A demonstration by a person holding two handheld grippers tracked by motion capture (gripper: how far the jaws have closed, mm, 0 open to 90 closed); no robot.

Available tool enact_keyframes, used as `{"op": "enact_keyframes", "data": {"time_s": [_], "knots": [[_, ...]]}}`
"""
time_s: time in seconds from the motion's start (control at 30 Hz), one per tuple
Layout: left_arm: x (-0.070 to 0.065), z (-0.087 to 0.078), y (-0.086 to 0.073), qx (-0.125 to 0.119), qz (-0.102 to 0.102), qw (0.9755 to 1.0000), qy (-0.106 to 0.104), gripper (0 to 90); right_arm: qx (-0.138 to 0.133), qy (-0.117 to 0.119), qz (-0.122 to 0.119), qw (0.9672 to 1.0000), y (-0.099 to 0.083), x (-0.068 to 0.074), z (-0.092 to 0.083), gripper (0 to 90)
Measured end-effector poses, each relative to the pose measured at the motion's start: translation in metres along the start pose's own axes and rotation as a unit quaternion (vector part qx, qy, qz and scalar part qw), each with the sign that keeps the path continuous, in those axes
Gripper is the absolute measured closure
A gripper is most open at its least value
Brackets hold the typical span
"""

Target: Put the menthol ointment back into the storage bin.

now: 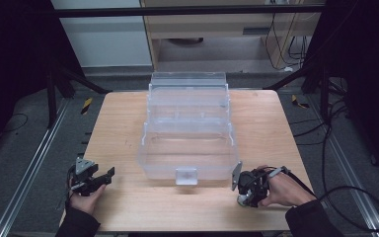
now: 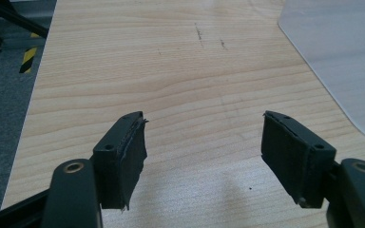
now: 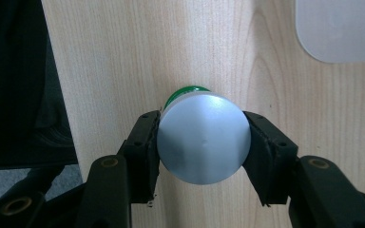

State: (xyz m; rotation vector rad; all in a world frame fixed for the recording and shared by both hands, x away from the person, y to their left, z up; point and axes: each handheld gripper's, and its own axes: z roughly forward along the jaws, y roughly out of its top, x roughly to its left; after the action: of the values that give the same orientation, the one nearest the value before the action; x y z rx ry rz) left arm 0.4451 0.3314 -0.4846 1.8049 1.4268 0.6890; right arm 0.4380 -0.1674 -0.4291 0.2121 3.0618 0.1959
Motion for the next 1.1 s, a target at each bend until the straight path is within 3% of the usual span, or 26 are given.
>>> {"op": "enact_keyframes", "data": {"time_s": [0.47,1.1], "knots": [[0.000,0.001,0.000,0.002,0.001,1.0000,0.000,31.1,-0.011,-0.007,0.021,0.9997,-0.004,-0.004,-0.021,50.1],[0.000,0.001,0.000,0.003,0.000,1.0000,-0.001,31.3,-0.045,-0.016,0.037,0.9982,0.005,-0.022,-0.070,50.2]]}}
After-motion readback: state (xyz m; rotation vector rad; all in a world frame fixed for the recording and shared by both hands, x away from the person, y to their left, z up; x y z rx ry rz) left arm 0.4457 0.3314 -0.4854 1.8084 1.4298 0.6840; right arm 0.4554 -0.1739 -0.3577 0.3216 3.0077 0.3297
